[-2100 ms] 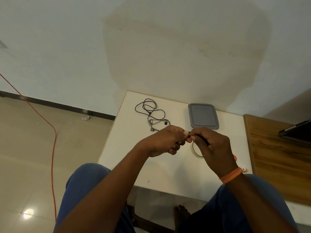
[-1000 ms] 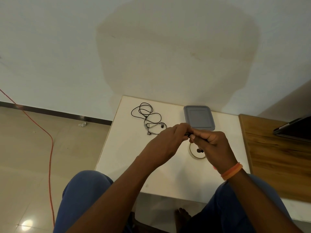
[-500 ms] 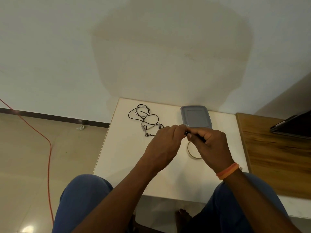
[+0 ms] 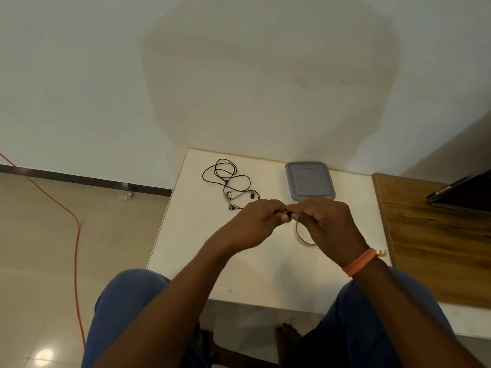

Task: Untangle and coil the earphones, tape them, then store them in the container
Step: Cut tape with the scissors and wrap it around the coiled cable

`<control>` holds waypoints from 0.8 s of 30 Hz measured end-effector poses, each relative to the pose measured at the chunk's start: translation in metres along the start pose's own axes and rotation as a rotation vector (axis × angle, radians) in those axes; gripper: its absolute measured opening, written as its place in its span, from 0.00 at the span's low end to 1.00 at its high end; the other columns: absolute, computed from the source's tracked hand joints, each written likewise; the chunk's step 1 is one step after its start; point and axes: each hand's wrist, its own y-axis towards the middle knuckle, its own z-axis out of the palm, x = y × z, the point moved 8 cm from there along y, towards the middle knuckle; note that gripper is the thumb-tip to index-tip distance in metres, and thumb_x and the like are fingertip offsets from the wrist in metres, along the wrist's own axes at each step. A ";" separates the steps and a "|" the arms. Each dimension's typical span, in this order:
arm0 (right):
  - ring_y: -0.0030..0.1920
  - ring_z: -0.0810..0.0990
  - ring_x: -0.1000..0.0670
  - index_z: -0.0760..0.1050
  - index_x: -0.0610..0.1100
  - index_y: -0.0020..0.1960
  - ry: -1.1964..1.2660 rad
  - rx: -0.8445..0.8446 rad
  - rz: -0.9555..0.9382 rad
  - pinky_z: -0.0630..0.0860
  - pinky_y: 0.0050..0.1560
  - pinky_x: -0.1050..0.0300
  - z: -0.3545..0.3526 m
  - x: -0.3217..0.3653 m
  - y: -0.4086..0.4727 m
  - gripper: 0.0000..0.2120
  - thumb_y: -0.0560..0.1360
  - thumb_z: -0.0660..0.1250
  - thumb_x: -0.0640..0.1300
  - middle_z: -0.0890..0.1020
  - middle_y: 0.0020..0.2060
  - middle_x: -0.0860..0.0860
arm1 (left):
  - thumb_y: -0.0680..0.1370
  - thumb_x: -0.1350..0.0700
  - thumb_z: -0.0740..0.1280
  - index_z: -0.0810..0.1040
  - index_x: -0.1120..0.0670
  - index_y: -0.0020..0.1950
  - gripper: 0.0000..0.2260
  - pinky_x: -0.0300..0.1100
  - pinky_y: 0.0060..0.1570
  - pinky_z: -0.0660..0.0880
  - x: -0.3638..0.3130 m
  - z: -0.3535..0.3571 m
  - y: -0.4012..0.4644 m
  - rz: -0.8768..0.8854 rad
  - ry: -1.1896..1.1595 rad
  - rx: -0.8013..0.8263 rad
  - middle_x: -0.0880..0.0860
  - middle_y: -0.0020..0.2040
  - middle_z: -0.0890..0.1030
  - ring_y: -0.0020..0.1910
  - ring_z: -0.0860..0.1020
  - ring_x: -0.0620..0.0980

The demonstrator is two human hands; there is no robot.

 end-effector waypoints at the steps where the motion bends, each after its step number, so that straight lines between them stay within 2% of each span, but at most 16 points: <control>1: 0.35 0.83 0.49 0.83 0.38 0.46 0.011 0.020 -0.004 0.75 0.43 0.68 0.002 0.001 0.000 0.07 0.69 0.70 0.38 0.84 0.35 0.45 | 0.83 0.55 0.61 0.79 0.60 0.51 0.11 0.37 0.36 0.67 0.004 0.001 -0.001 -0.024 -0.075 0.044 0.50 0.39 0.75 0.33 0.70 0.40; 3: 0.37 0.82 0.53 0.84 0.39 0.47 0.055 0.052 0.020 0.73 0.45 0.72 0.005 0.000 0.000 0.08 0.70 0.69 0.39 0.85 0.37 0.46 | 0.82 0.56 0.62 0.80 0.59 0.48 0.10 0.31 0.31 0.65 0.010 0.004 -0.004 -0.097 -0.263 0.119 0.49 0.36 0.73 0.28 0.68 0.38; 6: 0.41 0.81 0.56 0.83 0.41 0.51 0.137 0.069 0.059 0.74 0.47 0.72 0.004 -0.002 0.000 0.09 0.73 0.68 0.39 0.85 0.41 0.48 | 0.82 0.54 0.62 0.80 0.51 0.46 0.09 0.33 0.30 0.63 0.015 0.008 -0.009 -0.165 -0.446 0.188 0.49 0.37 0.72 0.30 0.66 0.42; 9: 0.44 0.81 0.59 0.83 0.44 0.52 0.228 0.058 0.117 0.76 0.48 0.70 0.000 -0.007 -0.002 0.09 0.74 0.69 0.37 0.84 0.43 0.53 | 0.83 0.53 0.61 0.79 0.52 0.48 0.09 0.34 0.31 0.62 0.013 0.011 -0.011 -0.190 -0.549 0.249 0.48 0.35 0.70 0.31 0.63 0.44; 13: 0.46 0.79 0.65 0.83 0.44 0.52 0.241 0.052 0.166 0.74 0.49 0.73 0.001 -0.010 -0.004 0.09 0.74 0.70 0.35 0.81 0.42 0.57 | 0.84 0.55 0.59 0.78 0.54 0.50 0.09 0.36 0.31 0.58 0.010 0.018 -0.014 -0.240 -0.678 0.311 0.48 0.34 0.67 0.30 0.60 0.45; 20: 0.47 0.79 0.63 0.83 0.44 0.52 0.317 0.044 0.264 0.73 0.48 0.74 0.004 -0.018 -0.005 0.09 0.74 0.69 0.35 0.82 0.42 0.57 | 0.79 0.63 0.55 0.77 0.58 0.50 0.10 0.42 0.34 0.54 0.009 0.019 -0.011 -0.245 -0.726 0.273 0.49 0.33 0.65 0.29 0.58 0.46; 24: 0.47 0.80 0.60 0.82 0.45 0.53 0.343 0.056 0.304 0.74 0.48 0.74 0.004 -0.022 -0.006 0.09 0.75 0.69 0.37 0.82 0.42 0.56 | 0.73 0.62 0.60 0.77 0.60 0.50 0.10 0.38 0.30 0.58 0.007 0.015 -0.010 -0.225 -0.620 0.210 0.49 0.32 0.66 0.28 0.61 0.45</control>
